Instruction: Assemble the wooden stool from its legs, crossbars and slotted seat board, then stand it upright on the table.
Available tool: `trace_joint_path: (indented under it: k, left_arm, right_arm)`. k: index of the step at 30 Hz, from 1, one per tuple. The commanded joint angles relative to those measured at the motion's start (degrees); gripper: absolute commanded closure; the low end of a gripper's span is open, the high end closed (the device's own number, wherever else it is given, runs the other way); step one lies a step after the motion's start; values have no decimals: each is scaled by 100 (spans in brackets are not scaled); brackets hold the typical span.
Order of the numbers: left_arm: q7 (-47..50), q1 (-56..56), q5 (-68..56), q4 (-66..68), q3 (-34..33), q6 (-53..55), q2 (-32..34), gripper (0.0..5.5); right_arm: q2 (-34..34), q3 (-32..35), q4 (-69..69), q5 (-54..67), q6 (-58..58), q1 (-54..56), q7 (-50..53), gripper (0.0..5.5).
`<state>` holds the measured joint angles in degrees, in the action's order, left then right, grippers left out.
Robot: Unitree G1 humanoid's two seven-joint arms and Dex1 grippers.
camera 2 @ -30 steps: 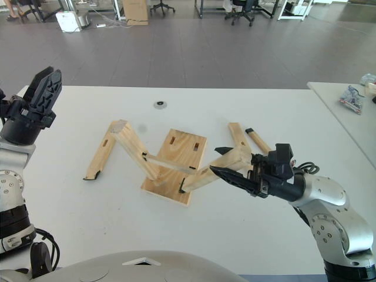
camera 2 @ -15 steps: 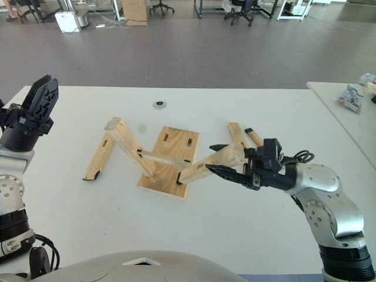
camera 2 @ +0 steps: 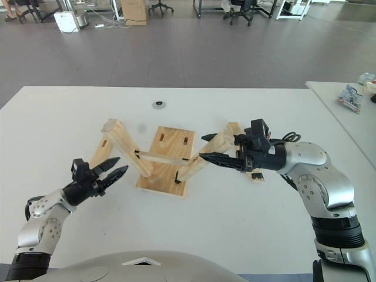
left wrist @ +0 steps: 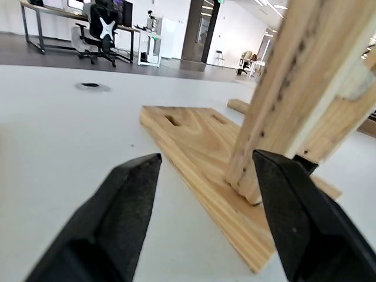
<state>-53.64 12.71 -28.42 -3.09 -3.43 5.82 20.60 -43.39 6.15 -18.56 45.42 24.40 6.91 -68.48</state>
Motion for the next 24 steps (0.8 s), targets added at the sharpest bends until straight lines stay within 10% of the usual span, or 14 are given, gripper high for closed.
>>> trace_joint_path:
  k: [1, 24]
  left_arm:
    - [158, 169, 863, 102, 588, -239, 120, 263]
    - [787, -172, 1345, 279, 1051, -277, 224, 263]
  right_arm:
    - [20, -197, 39, -106, 80, 106, -104, 343]
    - [271, -1624, 1308, -1084, 263, 1533, -426, 343]
